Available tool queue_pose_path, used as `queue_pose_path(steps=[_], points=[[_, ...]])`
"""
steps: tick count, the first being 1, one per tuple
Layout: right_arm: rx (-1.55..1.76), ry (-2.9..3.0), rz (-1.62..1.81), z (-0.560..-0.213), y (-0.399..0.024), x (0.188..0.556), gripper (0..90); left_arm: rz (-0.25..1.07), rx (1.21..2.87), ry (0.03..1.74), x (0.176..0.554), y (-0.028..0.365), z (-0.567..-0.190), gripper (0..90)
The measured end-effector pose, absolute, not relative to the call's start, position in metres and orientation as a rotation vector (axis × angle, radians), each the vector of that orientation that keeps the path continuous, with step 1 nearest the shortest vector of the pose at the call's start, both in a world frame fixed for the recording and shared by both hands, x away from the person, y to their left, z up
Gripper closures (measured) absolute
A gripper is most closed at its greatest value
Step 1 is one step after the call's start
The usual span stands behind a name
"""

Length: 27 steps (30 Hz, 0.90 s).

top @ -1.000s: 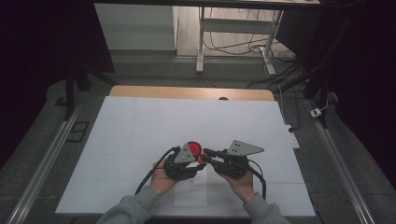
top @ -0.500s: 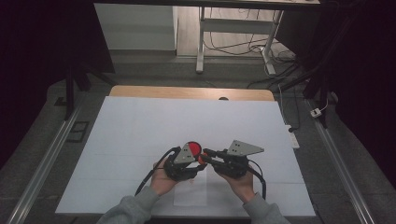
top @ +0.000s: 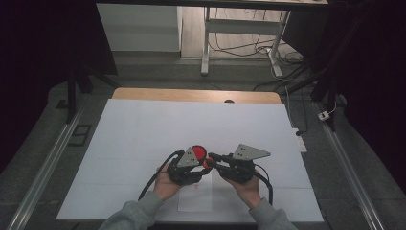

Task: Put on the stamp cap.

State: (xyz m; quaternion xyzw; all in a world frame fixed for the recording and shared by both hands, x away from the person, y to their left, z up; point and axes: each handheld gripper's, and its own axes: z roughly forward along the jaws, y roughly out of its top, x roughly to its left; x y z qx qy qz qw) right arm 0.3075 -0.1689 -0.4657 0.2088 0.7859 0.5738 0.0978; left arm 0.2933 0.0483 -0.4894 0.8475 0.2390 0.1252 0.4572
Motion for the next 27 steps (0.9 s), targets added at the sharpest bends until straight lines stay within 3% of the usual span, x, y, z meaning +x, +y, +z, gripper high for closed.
queue_pose_path(steps=[27], points=[[0.643,2.299,1.741,-0.4699,-0.1696,0.3054,72.7,0.376,2.086,0.578,0.2872,0.0463,-0.4901,65.1]])
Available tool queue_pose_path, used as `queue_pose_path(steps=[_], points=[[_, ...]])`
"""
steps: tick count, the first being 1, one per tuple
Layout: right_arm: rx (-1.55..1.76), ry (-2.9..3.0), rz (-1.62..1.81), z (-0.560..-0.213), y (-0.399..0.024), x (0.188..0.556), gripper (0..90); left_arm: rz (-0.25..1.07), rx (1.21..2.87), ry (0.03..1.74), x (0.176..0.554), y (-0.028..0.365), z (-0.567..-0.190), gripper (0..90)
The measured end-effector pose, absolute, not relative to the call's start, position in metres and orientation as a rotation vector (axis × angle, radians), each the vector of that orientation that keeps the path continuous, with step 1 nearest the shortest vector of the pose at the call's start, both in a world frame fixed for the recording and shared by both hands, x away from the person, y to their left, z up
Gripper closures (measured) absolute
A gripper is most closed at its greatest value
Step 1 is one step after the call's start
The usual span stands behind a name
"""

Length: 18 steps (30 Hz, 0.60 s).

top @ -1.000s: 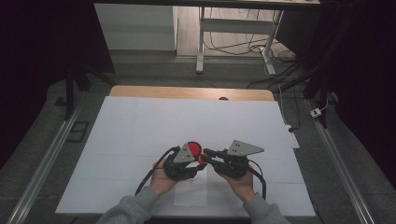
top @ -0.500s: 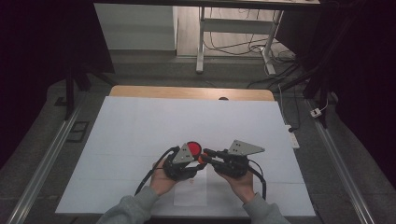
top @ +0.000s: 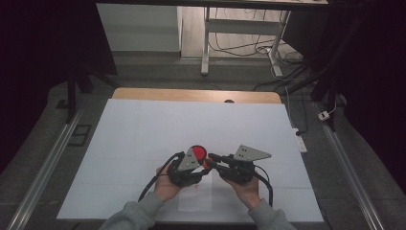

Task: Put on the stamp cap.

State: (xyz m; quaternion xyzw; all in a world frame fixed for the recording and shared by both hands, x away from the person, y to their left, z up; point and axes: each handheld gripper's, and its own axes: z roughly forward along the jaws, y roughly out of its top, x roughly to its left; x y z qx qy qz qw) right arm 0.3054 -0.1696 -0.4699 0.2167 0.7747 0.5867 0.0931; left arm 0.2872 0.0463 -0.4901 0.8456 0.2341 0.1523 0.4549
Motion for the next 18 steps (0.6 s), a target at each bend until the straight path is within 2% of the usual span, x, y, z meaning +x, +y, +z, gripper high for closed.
queue_pose_path(steps=[18], points=[[0.645,2.284,1.725,-0.483,-0.166,0.304,73.0,0.382,2.126,0.592,0.288,0.046,-0.497,65.1]])
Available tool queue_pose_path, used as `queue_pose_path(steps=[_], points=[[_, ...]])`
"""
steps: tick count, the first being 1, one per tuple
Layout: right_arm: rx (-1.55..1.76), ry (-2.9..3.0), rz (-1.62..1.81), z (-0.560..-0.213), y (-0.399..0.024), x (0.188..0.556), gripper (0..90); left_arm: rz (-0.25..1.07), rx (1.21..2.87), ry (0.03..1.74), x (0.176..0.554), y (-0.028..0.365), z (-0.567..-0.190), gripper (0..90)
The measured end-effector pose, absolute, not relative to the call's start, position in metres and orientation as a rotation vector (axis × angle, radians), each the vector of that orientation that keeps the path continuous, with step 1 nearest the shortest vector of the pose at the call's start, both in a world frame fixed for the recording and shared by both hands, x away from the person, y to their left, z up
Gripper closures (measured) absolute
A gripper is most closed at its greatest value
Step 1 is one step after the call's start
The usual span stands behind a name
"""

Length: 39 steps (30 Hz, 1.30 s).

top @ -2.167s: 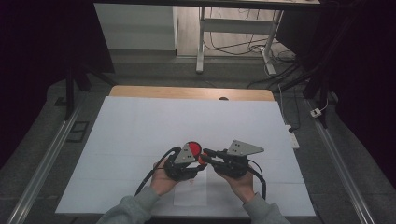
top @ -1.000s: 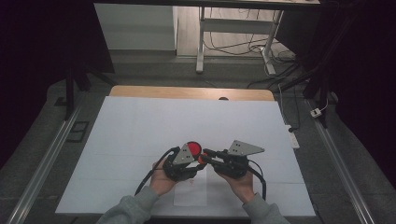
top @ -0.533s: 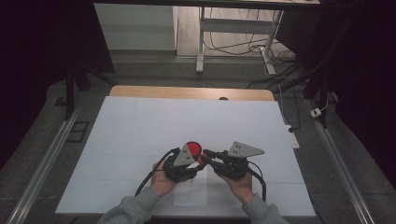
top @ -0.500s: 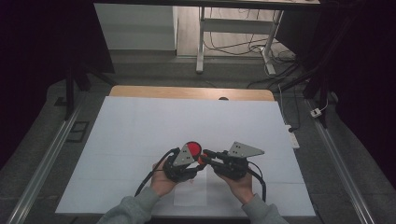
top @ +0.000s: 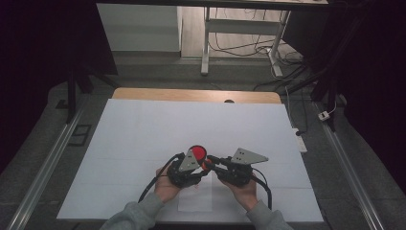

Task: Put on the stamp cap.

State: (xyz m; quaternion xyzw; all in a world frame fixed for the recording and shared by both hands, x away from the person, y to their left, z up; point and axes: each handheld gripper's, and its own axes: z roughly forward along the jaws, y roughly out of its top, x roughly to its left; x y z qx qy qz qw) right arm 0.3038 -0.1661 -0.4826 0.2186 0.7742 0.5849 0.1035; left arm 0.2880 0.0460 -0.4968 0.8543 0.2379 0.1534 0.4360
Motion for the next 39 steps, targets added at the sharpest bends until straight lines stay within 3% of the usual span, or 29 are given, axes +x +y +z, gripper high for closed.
queue_pose_path(steps=[39], points=[[0.674,2.304,1.683,-0.4875,-0.1639,0.3057,72.6,0.364,2.134,0.617,0.2918,0.0456,-0.5046,63.8]])
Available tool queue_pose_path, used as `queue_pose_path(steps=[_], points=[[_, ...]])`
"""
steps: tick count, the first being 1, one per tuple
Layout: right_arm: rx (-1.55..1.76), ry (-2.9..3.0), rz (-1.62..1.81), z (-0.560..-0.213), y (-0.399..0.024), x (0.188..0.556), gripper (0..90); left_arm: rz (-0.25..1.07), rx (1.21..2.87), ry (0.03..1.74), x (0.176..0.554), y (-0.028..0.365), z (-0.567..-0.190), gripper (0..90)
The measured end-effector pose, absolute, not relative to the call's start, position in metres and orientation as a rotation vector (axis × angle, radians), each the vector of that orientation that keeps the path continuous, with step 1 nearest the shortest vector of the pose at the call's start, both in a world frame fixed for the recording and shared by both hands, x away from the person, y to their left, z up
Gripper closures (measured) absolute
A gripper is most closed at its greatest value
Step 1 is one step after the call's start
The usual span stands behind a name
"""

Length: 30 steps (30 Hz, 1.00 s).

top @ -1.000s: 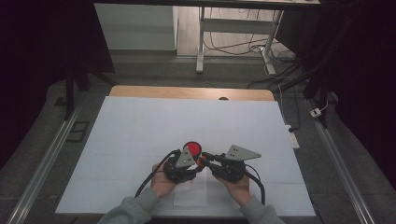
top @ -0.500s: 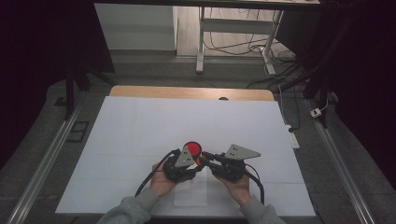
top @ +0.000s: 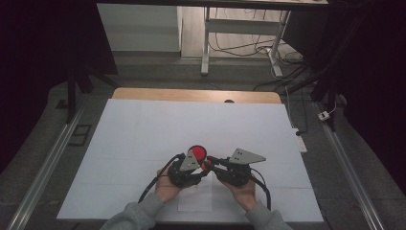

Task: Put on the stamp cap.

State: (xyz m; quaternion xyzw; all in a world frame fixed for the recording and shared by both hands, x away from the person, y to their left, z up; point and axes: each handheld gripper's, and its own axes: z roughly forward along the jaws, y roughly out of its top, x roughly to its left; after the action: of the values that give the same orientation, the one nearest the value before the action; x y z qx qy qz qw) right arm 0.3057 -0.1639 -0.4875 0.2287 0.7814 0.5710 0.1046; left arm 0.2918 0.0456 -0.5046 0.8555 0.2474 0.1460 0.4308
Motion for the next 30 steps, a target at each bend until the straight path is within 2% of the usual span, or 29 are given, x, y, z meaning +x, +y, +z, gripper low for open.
queue_pose_path(steps=[9,21,30], points=[[0.669,2.304,1.679,-0.487,-0.164,0.306,72.6,0.355,2.135,0.63,0.293,0.045,-0.507,59.6],[0.672,2.289,1.689,-0.486,-0.166,0.307,72.6,0.336,2.167,0.638,0.295,0.048,-0.51,40.1],[0.673,2.281,1.691,-0.483,-0.168,0.307,72.6,0.327,2.155,0.673,0.292,0.06,-0.506,30.8]])
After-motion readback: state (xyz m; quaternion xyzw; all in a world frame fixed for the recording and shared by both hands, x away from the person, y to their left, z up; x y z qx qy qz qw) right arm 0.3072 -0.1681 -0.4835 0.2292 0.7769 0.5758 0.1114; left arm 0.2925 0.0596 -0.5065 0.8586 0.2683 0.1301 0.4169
